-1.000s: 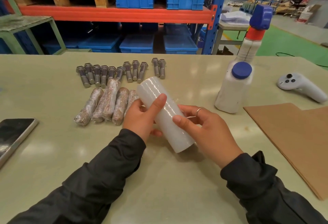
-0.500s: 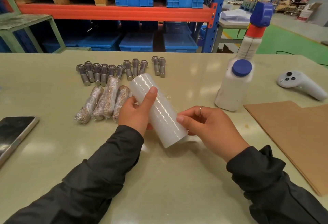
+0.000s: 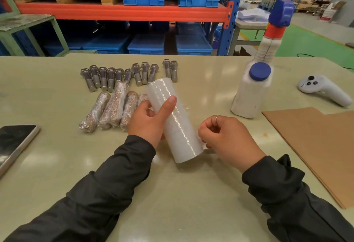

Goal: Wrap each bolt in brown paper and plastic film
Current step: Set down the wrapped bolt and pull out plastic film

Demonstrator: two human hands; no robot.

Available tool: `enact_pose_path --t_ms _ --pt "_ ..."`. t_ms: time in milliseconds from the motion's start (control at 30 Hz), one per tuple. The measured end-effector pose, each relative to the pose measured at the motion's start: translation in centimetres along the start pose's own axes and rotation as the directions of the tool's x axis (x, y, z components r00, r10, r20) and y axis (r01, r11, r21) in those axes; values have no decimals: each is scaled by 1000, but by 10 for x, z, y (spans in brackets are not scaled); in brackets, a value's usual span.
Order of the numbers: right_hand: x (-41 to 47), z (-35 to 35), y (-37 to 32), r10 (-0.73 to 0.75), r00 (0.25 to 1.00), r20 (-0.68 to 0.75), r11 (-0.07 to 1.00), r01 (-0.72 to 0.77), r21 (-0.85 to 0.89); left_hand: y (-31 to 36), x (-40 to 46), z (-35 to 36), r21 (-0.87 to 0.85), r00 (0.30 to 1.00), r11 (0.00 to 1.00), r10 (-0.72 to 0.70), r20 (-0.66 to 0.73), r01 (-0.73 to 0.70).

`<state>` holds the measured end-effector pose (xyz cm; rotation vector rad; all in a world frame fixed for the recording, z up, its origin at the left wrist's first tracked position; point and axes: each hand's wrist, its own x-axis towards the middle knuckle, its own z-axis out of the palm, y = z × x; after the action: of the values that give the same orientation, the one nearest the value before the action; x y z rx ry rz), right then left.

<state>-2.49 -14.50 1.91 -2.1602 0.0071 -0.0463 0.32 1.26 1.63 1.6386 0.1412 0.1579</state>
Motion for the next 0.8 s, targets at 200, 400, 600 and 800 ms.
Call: enact_pose_path --t_ms 200,400,600,800 --pt "5 -4 3 61 998 -17 996 -62 -59 -4 1 1 -87 988 992 -83 133 95" --pt "0 3 -8 101 992 73 898 -122 424 -8 1 4 -90 974 987 -115 197 135" --pt "-6 11 -5 -78 992 -102 984 93 152 -9 -3 8 -67 972 996 -45 230 61" --pt "1 7 1 -187 941 -283 982 179 -53 -10 -4 7 -69 965 993 -81 251 101"
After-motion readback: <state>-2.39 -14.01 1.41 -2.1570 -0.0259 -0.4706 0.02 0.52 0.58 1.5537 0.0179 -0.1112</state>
